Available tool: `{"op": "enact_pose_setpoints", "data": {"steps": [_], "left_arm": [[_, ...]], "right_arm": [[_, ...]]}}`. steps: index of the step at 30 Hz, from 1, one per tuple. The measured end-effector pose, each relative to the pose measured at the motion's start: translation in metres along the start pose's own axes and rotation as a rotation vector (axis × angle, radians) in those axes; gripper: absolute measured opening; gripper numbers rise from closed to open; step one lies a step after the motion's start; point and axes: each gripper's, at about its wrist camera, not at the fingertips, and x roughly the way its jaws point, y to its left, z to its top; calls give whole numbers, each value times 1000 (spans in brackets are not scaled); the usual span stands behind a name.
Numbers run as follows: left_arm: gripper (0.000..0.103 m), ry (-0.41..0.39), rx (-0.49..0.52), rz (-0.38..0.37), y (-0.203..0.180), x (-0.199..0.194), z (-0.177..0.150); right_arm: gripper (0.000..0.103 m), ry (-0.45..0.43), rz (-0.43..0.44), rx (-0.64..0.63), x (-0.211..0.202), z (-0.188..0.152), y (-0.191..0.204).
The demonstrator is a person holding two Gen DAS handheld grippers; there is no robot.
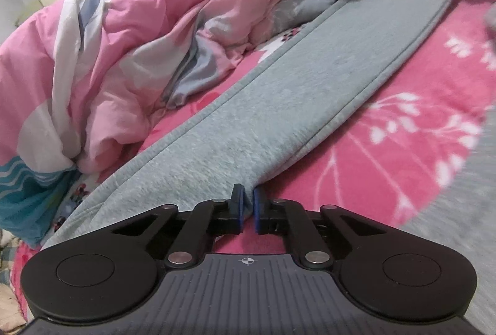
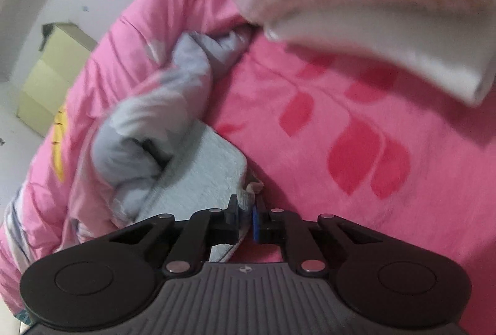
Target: Fold clothes
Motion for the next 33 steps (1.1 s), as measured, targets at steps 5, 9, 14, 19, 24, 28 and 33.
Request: {"op": "enact_pose_setpoints", "data": {"steps": [5, 9, 14, 19, 24, 28, 33], "left_arm": [[2, 27, -30, -42, -5, 6, -6], [6, 28, -133, -25, -6, 11, -6], [12, 5, -278, -68, 11, -16, -11], [13, -29, -531, -15, 48, -53, -33], [14, -76, -853, 47, 92, -89, -75], [15, -117, -1035, 100, 119, -115, -107], [23, -181, -1093, 178, 143, -124, -119]], "right_arm": [[8, 4, -44, -19, 4, 0, -4], [7, 38, -52, 56, 14, 0, -23], [8, 47, -17, 113, 14, 1, -33], [9, 47, 26, 177, 12, 0, -42], [20, 27, 6, 138, 3, -2, -37], [41, -75, -99, 100, -32, -3, -26], [41, -185, -171, -91, -88, -11, 31]]}}
